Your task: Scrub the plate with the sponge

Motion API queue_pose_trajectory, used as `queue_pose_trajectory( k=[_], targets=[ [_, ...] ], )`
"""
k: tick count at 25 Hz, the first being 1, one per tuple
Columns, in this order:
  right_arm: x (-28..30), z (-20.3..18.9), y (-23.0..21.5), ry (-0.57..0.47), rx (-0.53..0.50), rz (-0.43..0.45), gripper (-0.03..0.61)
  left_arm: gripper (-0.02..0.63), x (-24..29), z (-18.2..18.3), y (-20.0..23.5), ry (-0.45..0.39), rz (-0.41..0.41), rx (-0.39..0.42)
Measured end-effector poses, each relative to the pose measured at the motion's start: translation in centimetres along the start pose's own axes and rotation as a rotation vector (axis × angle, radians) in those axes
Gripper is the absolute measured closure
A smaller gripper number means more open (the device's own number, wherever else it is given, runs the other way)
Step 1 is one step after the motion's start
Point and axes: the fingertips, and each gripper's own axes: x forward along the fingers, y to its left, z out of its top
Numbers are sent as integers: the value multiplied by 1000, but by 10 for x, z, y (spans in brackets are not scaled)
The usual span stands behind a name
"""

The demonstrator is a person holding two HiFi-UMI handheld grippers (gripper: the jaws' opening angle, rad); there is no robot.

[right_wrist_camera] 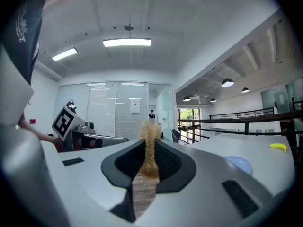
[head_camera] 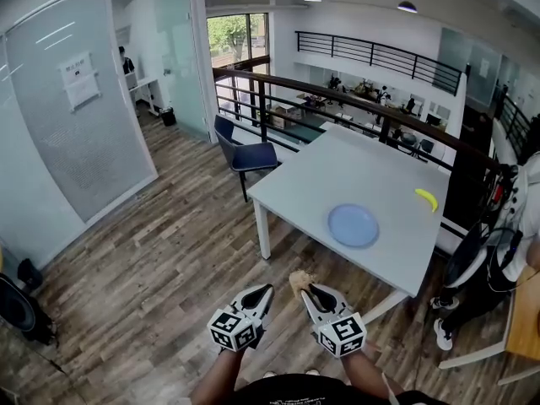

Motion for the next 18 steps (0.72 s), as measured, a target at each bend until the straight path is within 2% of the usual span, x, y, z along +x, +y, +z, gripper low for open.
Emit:
queue_pose_trajectory(
  k=[6,12,18],
  targets=[
    [8,-2,20,-10,37,29,511,600,-9,-1,12,-7,-26,1],
    [21,-1,31,-7,4,19,511,600,-17,0,21,-3,-47,1],
    [30,-2,26,-7,12,-5,511,600,-14,-1,33,21,-51,20]
  ],
)
